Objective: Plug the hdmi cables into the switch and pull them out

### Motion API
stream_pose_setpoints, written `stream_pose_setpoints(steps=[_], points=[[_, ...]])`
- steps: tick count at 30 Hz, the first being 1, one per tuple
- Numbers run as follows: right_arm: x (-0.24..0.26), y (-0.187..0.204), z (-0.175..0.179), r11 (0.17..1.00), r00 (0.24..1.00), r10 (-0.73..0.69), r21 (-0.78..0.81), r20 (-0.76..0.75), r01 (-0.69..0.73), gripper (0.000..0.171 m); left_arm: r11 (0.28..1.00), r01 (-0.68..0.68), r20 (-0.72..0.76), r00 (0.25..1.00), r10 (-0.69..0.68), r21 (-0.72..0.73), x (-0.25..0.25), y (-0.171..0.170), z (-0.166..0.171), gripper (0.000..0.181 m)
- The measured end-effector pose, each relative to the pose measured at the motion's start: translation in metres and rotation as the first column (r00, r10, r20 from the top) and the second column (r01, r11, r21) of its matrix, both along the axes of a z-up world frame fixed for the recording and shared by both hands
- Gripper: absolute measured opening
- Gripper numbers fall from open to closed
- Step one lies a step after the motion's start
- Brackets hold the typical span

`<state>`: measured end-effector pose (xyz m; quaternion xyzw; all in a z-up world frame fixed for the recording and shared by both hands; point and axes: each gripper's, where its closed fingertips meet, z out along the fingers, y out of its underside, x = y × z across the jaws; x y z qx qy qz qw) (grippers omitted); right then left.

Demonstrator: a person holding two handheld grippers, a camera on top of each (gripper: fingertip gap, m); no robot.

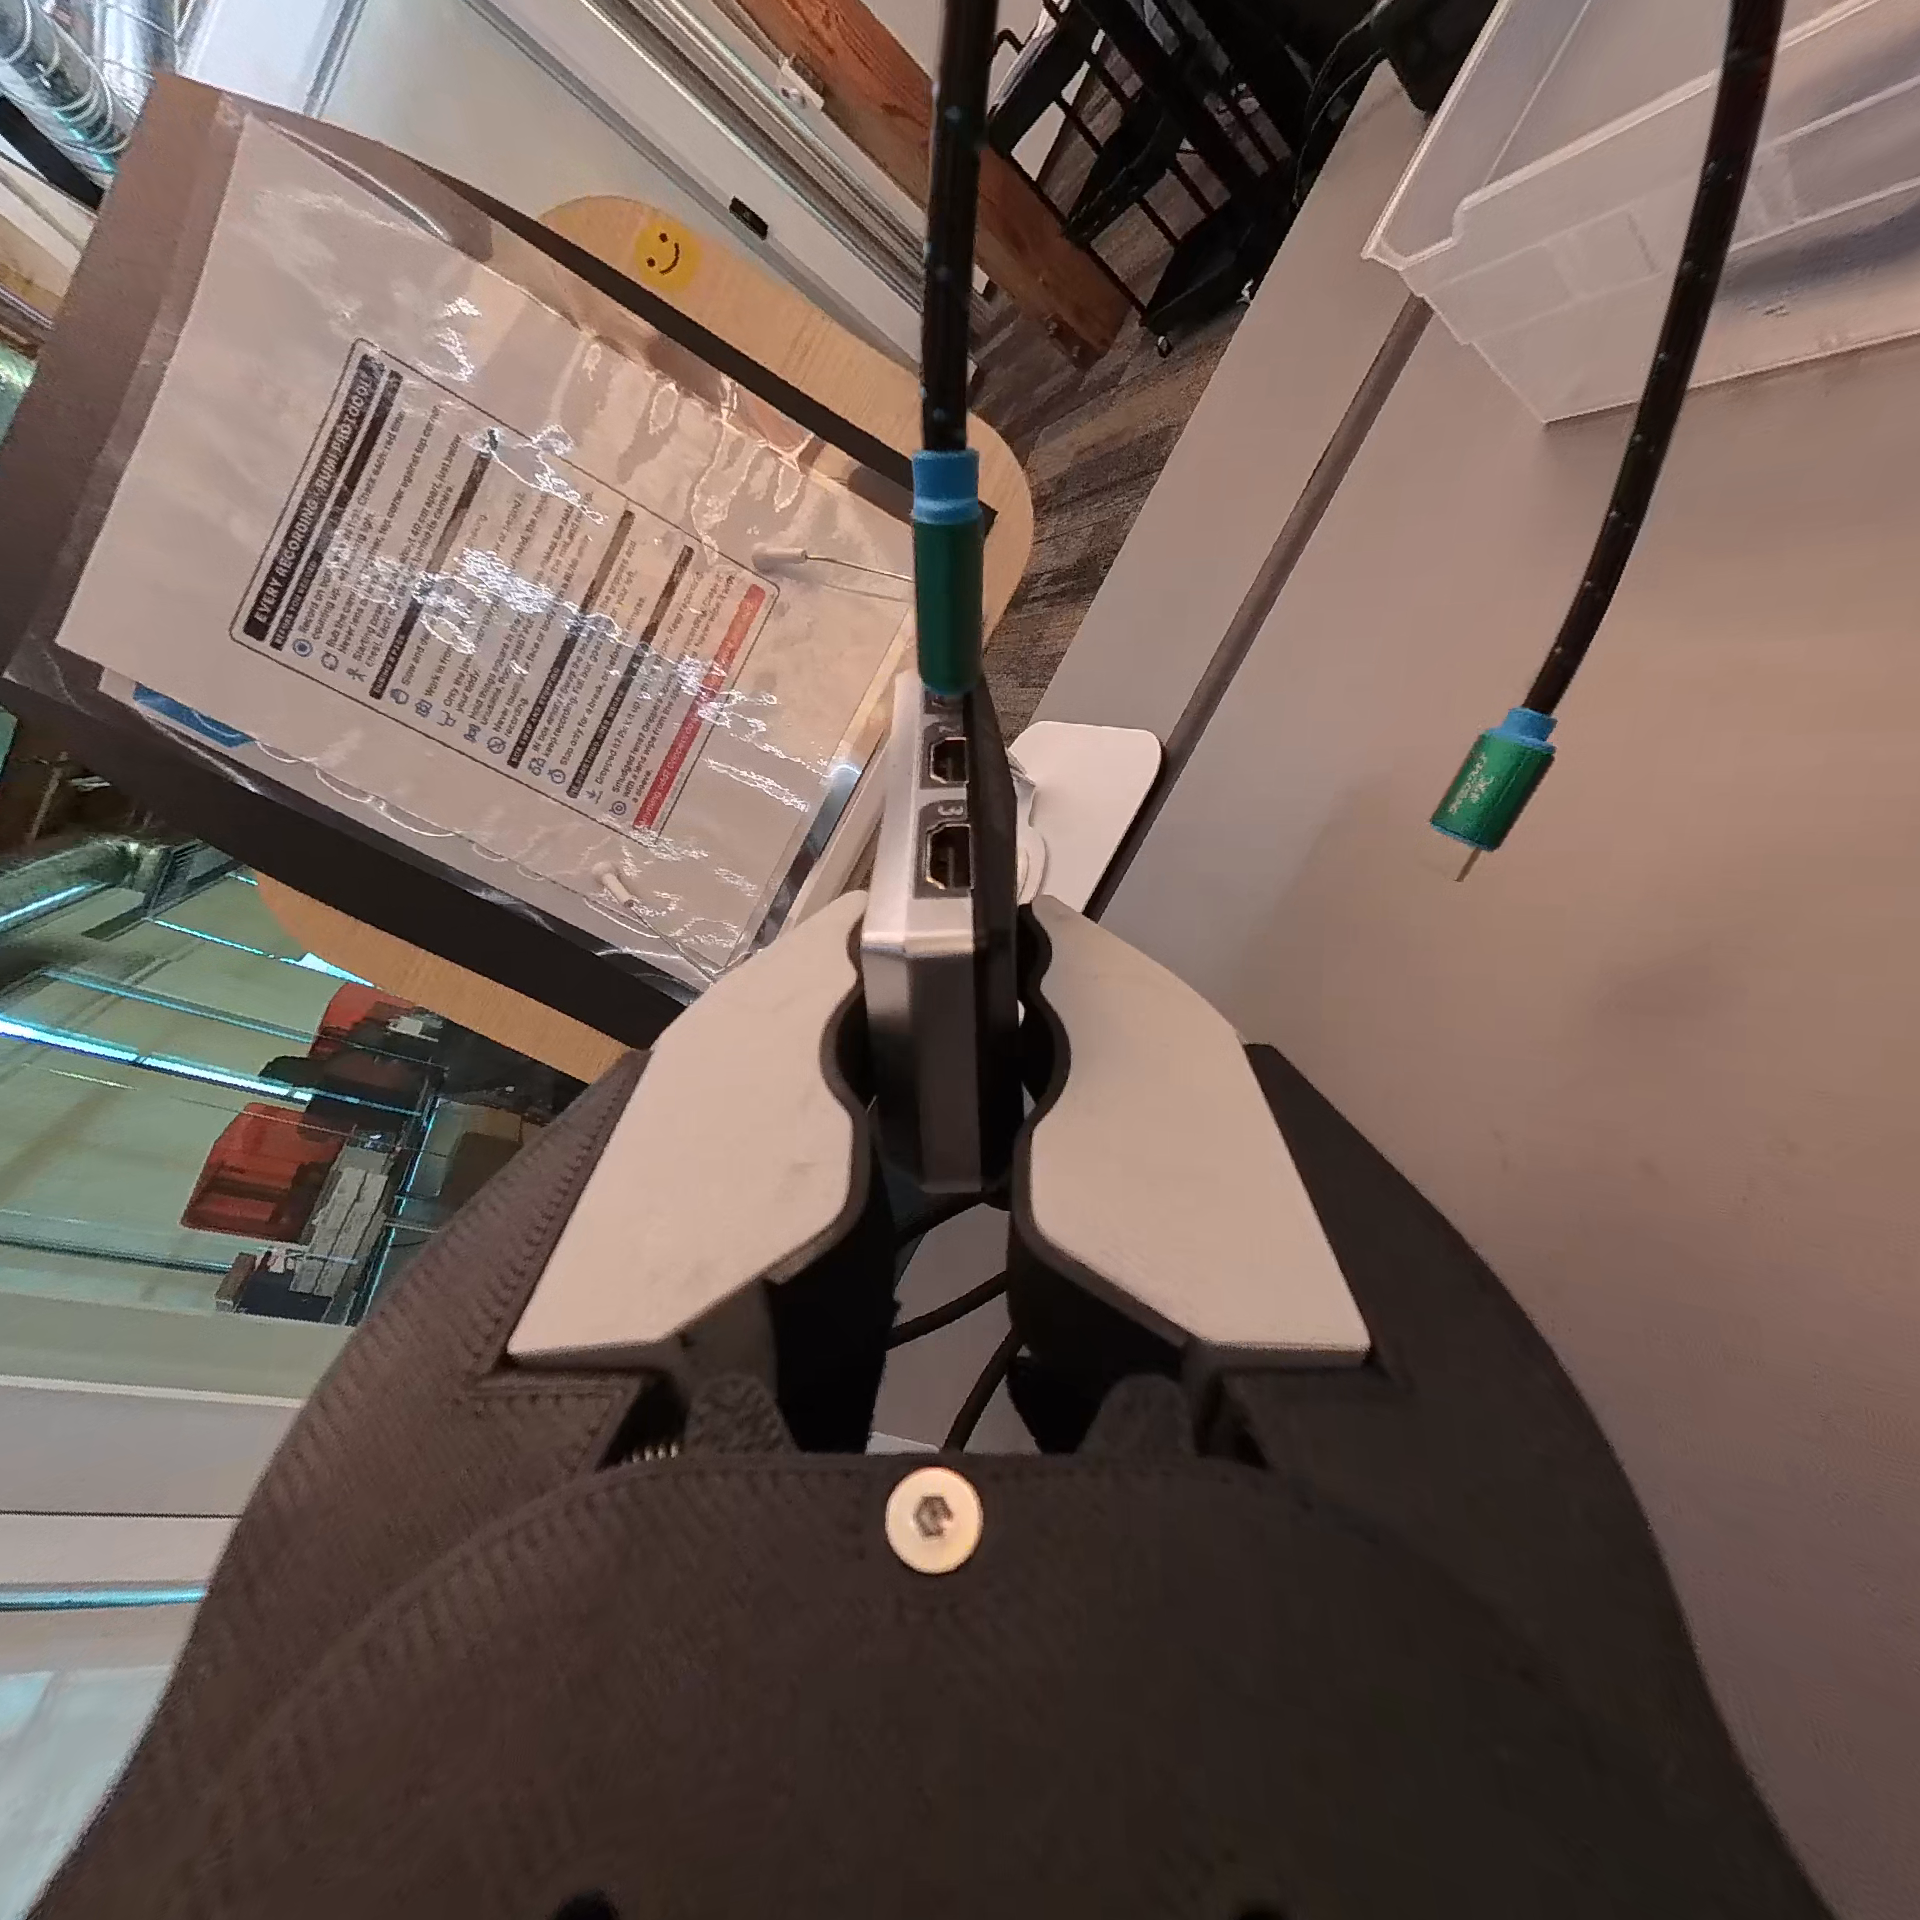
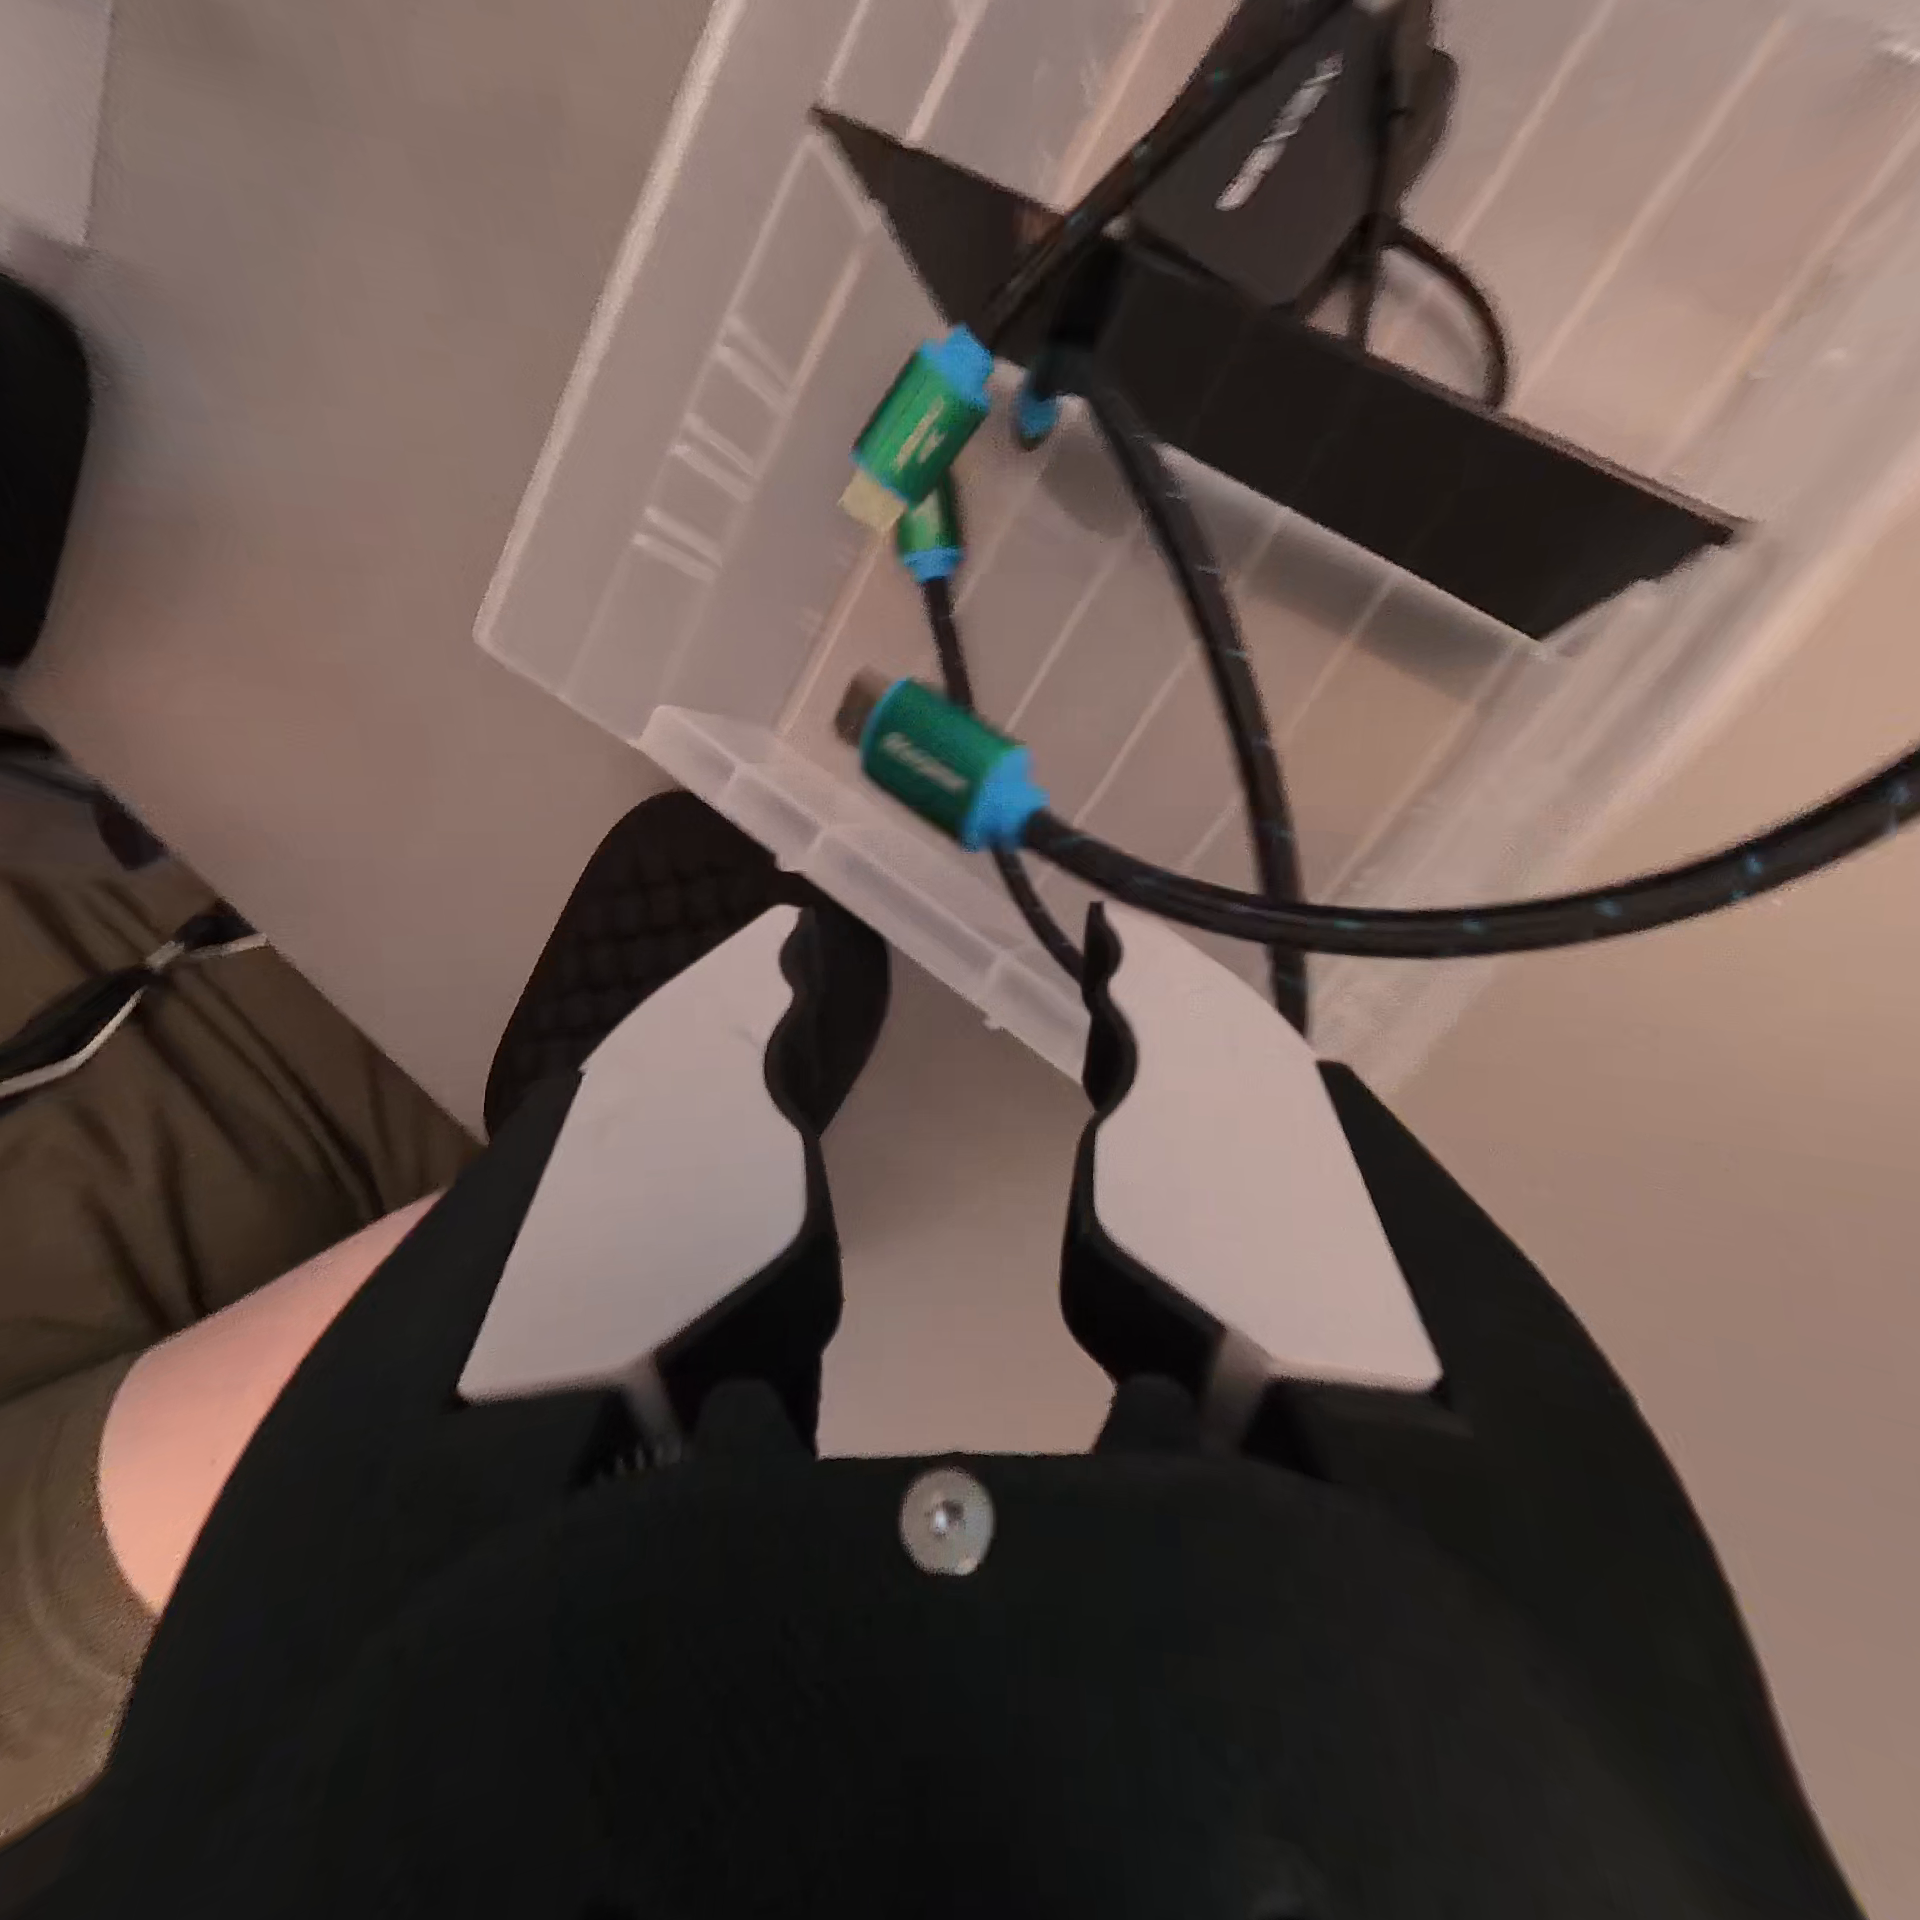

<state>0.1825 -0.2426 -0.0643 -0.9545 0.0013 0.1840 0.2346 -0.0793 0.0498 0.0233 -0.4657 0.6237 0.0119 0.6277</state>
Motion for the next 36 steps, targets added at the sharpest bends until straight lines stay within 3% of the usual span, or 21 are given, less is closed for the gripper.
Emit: stream_pose_setpoints(steps=[4, 9, 12, 17, 19, 21, 23, 25, 28, 30, 32, 36], points=[[-0.019, 0.004, -0.007, 0.990, 0.991, 0.121, -0.074, 0.051, -0.117, 0.039, 1.000, 0.004, -0.012, 1.000, -0.004, 0.010, 0.002, -0.002, -0.002, 0.023], [-0.021, -0.001, 0.005, 0.995, 0.995, 0.094, -0.042, 0.026, -0.093, 0.035, 1.000, 0.003, -0.009, 1.000, -0.003, 0.006, 0.001, -0.002, -0.001, 0.023], [-0.004, -0.004, 0.019, 0.998, 0.993, 0.027, 0.047, 0.111, -0.032, 0.034, 1.000, 0.002, -0.006, 1.000, -0.002, -0.002, 0.001, -0.001, -0.001, 0.023], [0.060, 0.008, 0.038, 0.962, 0.942, -0.226, 0.208, 0.248, 0.176, 0.033, 1.000, 0.006, -0.008, 1.000, -0.006, 0.010, 0.002, -0.003, -0.002, 0.023], [0.053, 0.020, 0.051, 0.951, 0.952, -0.183, 0.289, 0.245, 0.108, 0.032, 1.000, 0.019, 0.003, 1.000, -0.019, 0.021, 0.004, -0.005, 0.000, 0.023], [0.044, 0.036, 0.074, 0.926, 0.929, -0.152, 0.377, 0.338, 0.014, 0.032, 0.999, 0.040, 0.017, 0.999, -0.040, 0.021, 0.005, -0.009, 0.003, 0.023], [0.023, 0.058, 0.108, 0.866, 0.891, -0.134, 0.489, 0.433, -0.108, 0.032, 0.997, 0.064, 0.035, 0.997, -0.065, 0.035, 0.005, -0.012, 0.007, 0.023], [-0.021, 0.082, 0.147, 0.745, 0.890, -0.069, 0.616, 0.451, -0.254, 0.032, 0.995, 0.078, 0.055, 0.995, -0.081, 0.056, 0.005, -0.016, 0.012, 0.022], [-0.115, 0.103, 0.190, 0.515, 0.895, 0.163, 0.738, 0.416, -0.437, 0.032, 0.993, 0.088, 0.075, 0.993, -0.095, 0.083, 0.004, -0.020, 0.018, 0.022], [-0.166, 0.112, 0.202, 0.419, 0.872, 0.273, 0.766, 0.406, -0.488, 0.034, 0.992, 0.082, 0.073, 0.993, -0.089, 0.101, 0.004, -0.022, 0.020, 0.023], [-0.200, 0.128, 0.203, 0.402, 0.865, 0.311, 0.770, 0.393, -0.495, 0.037, 0.990, 0.075, 0.072, 0.994, -0.083, 0.118, 0.004, -0.022, 0.022, 0.023], [-0.244, 0.154, 0.168, 0.471, 0.822, 0.422, 0.683, 0.382, -0.559, 0.035, 0.990, 0.059, 0.074, 0.995, -0.069, 0.132, 0.004, -0.023, 0.023, 0.022]])
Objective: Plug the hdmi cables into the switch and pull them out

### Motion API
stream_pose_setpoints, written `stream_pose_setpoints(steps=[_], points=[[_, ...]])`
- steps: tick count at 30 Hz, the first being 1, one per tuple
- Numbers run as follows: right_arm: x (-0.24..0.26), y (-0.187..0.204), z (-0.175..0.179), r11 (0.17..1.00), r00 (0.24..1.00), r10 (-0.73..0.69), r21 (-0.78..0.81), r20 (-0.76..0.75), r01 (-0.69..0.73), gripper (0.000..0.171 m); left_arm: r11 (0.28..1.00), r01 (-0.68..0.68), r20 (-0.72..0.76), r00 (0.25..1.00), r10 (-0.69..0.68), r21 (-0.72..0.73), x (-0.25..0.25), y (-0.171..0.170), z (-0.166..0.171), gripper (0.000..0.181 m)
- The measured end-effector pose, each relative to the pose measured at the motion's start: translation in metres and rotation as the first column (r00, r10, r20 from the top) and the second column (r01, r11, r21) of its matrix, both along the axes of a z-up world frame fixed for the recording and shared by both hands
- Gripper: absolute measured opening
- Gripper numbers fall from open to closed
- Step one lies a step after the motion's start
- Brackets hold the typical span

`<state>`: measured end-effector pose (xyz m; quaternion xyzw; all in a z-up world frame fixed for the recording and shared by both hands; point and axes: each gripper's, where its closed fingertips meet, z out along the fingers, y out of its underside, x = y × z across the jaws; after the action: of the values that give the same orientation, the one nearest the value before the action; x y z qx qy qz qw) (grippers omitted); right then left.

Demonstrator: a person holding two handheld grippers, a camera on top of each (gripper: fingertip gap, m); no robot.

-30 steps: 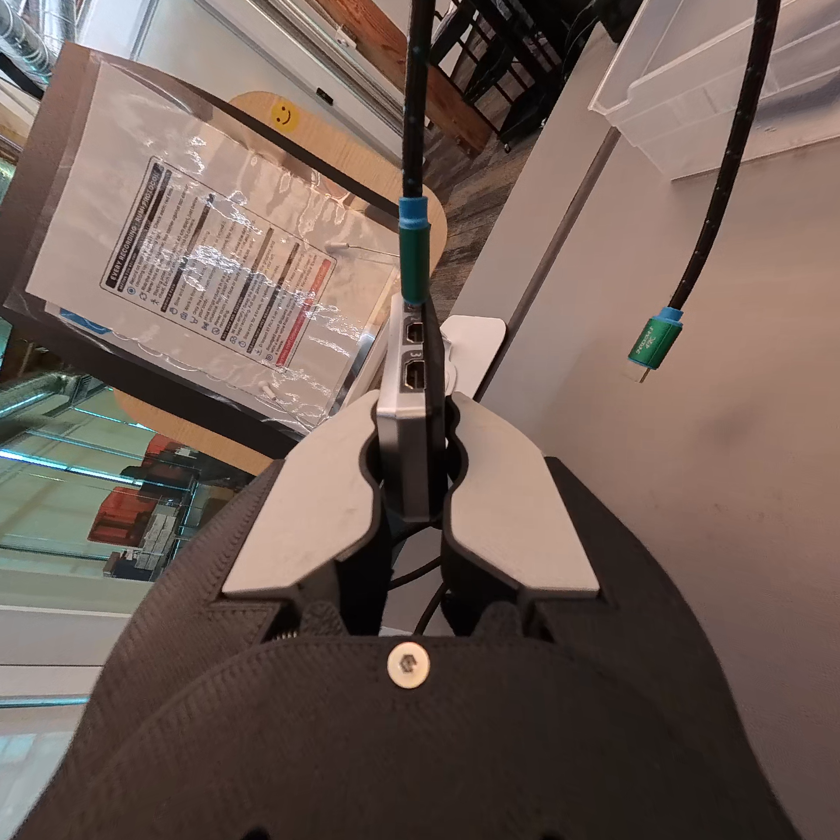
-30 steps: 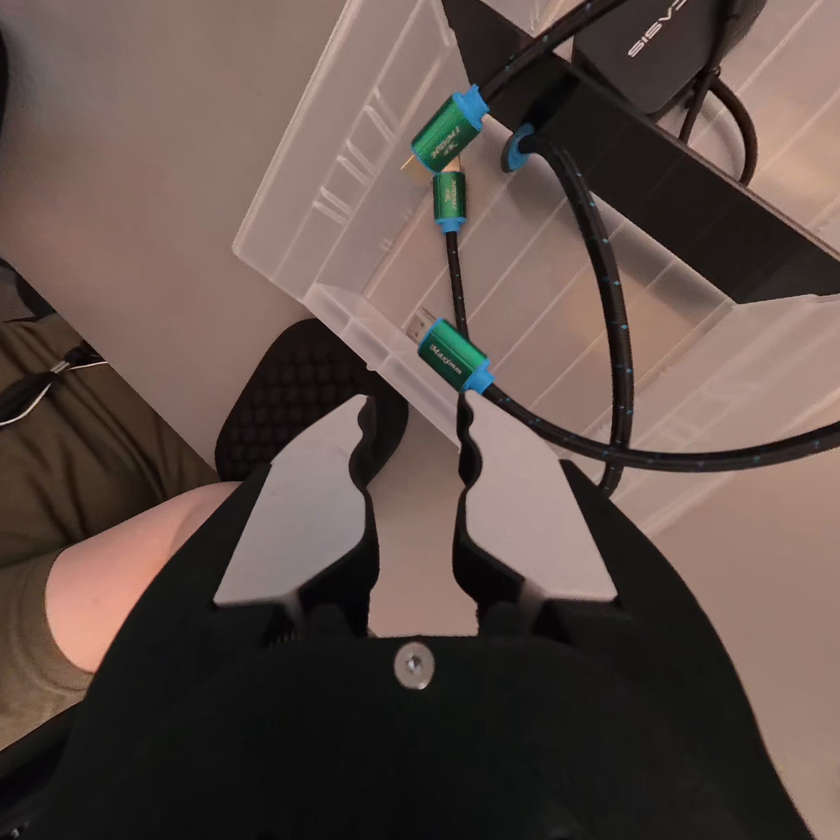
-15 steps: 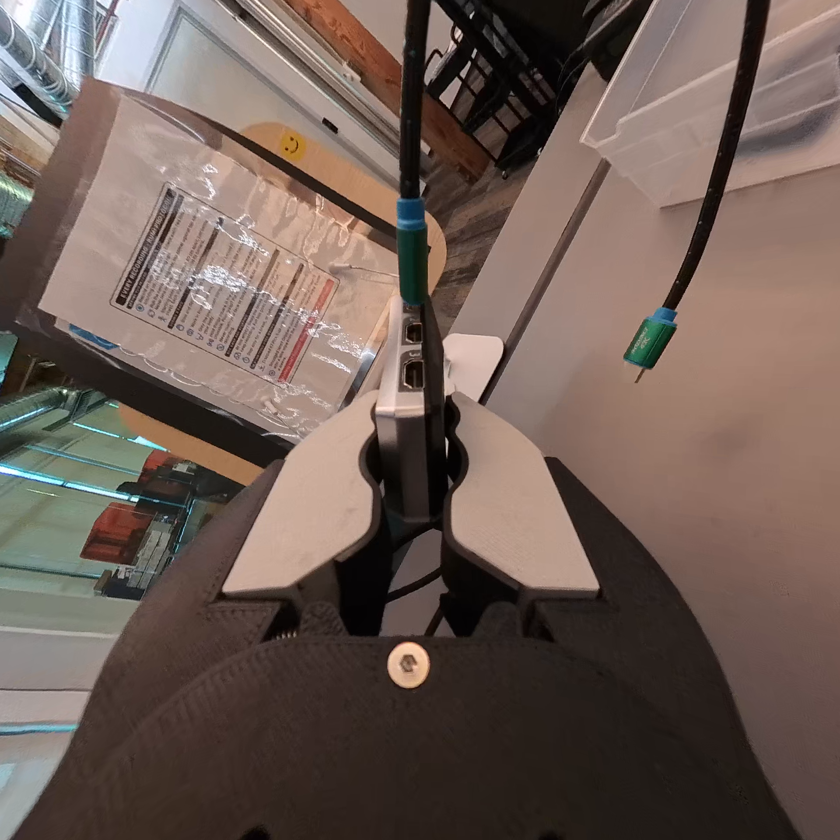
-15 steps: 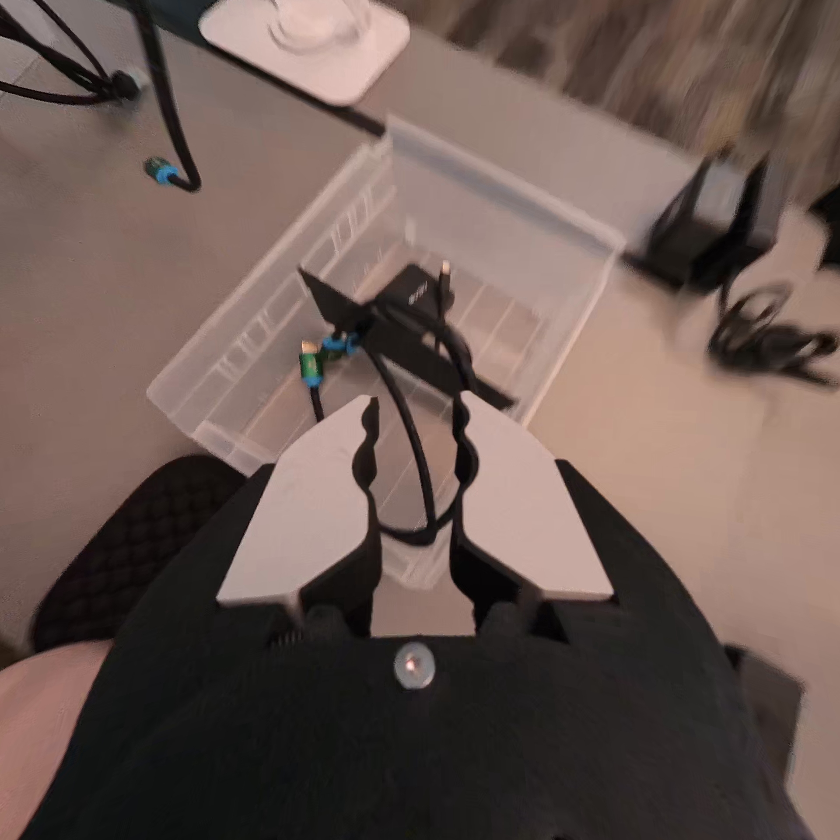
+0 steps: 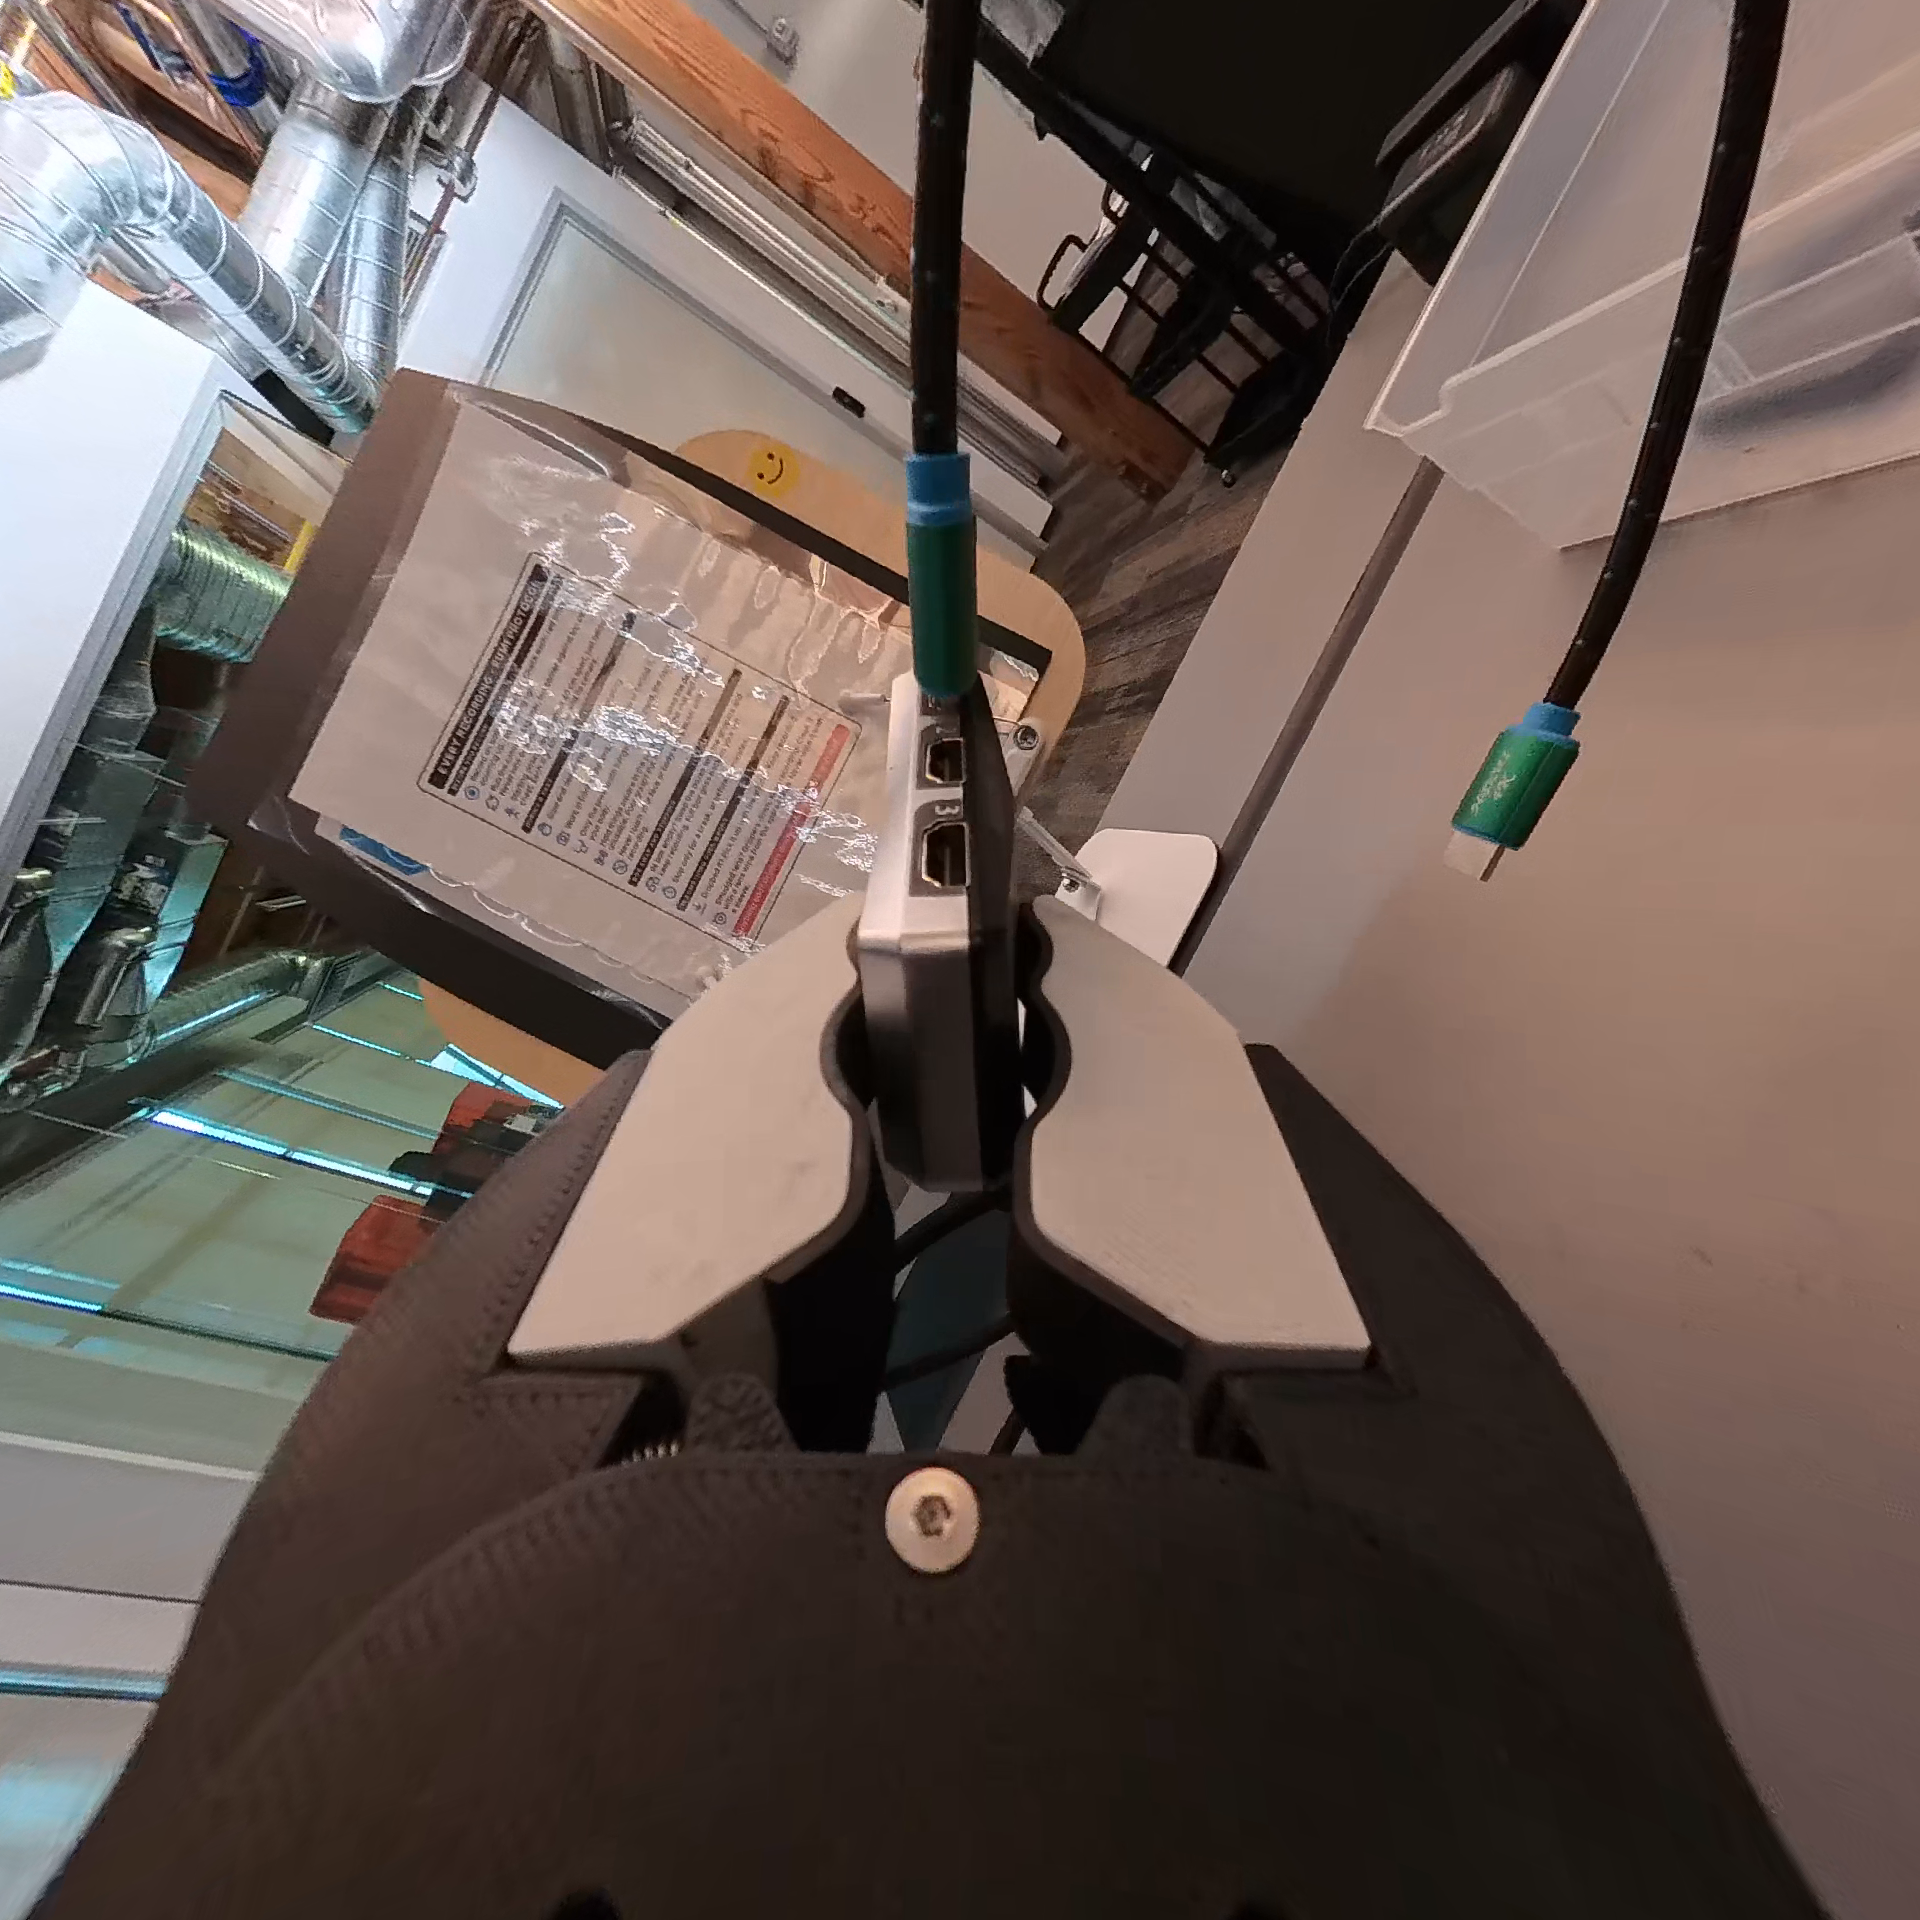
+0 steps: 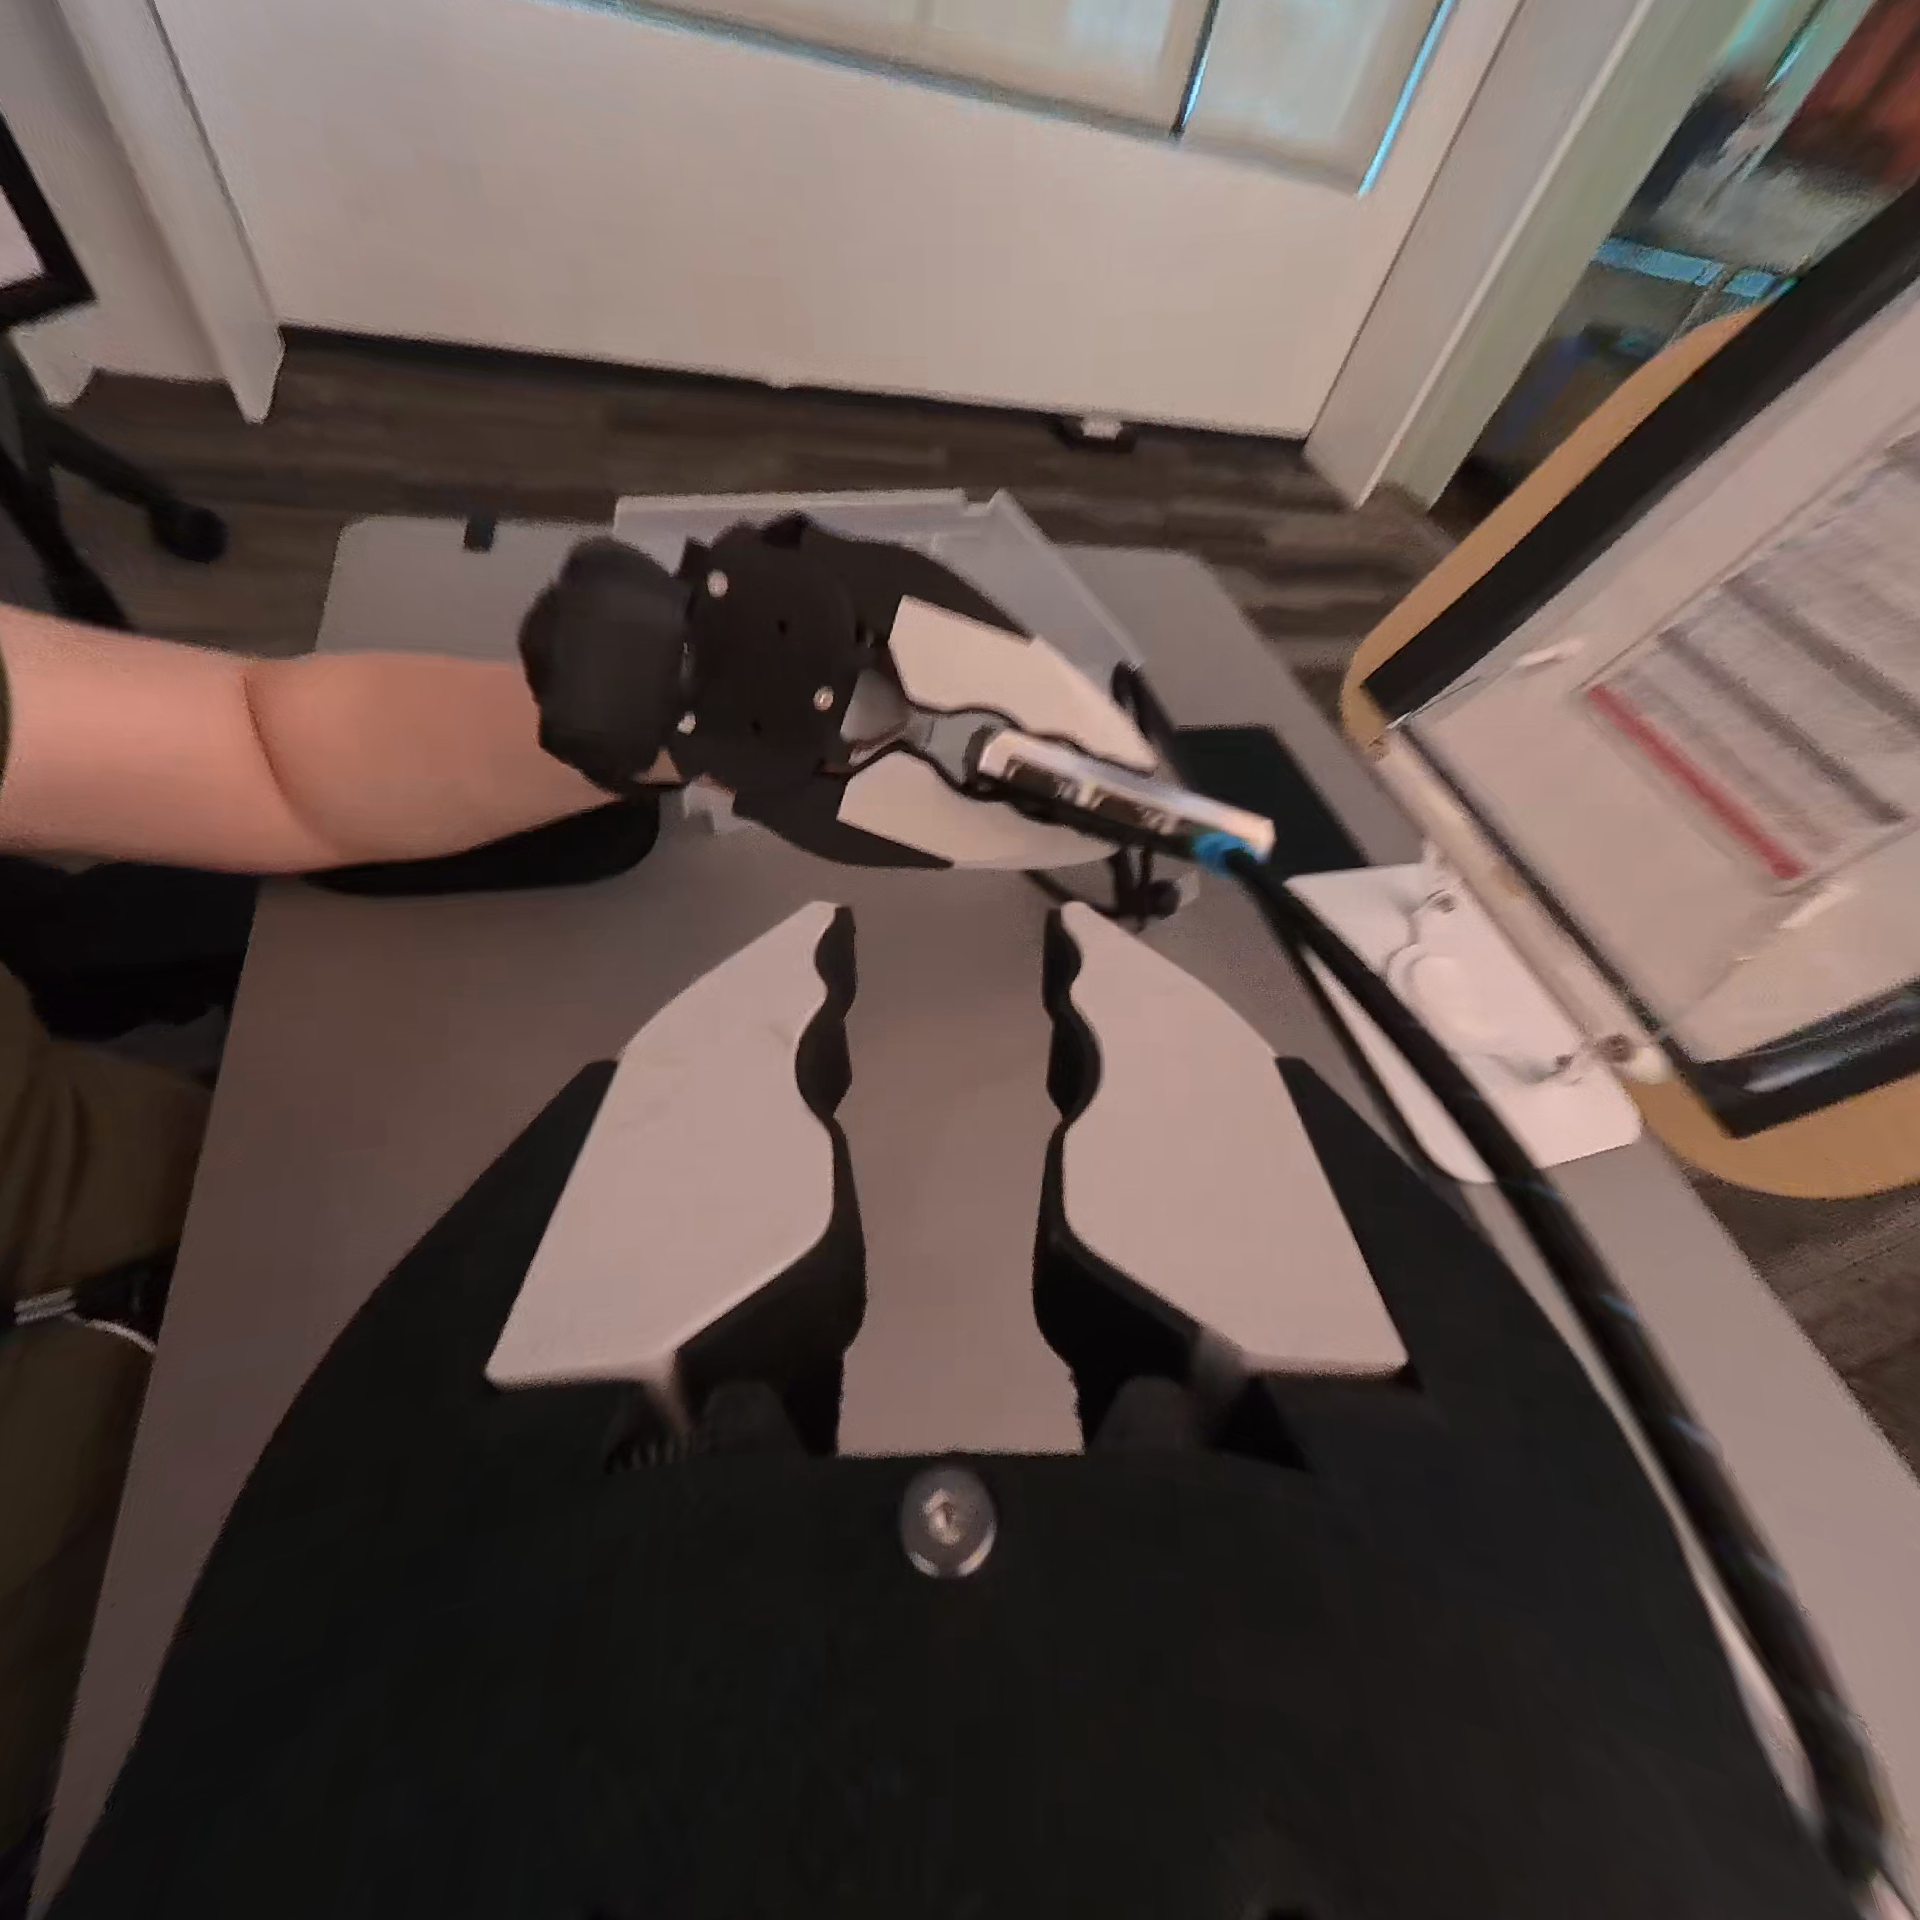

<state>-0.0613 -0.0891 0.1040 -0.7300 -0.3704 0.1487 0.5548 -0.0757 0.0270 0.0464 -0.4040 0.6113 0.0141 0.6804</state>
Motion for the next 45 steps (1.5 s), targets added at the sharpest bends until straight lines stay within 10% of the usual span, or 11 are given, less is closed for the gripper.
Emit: stream_pose_setpoints(steps=[10, 45], points=[[0.013, 0.087, -0.045, 0.945, 0.945, -0.327, 0.009, 0.017, 0.327, 0.040, 0.999, 0.028, 0.034, 0.999, -0.029, 0.023, 0.004, -0.008, 0.003, 0.023], [0.007, 0.087, -0.042, 0.949, 0.948, -0.313, 0.011, -0.053, 0.314, 0.022, 0.992, -0.006, 0.074, 0.997, -0.004, 0.129, 0.015, -0.012, -0.008, 0.034]])
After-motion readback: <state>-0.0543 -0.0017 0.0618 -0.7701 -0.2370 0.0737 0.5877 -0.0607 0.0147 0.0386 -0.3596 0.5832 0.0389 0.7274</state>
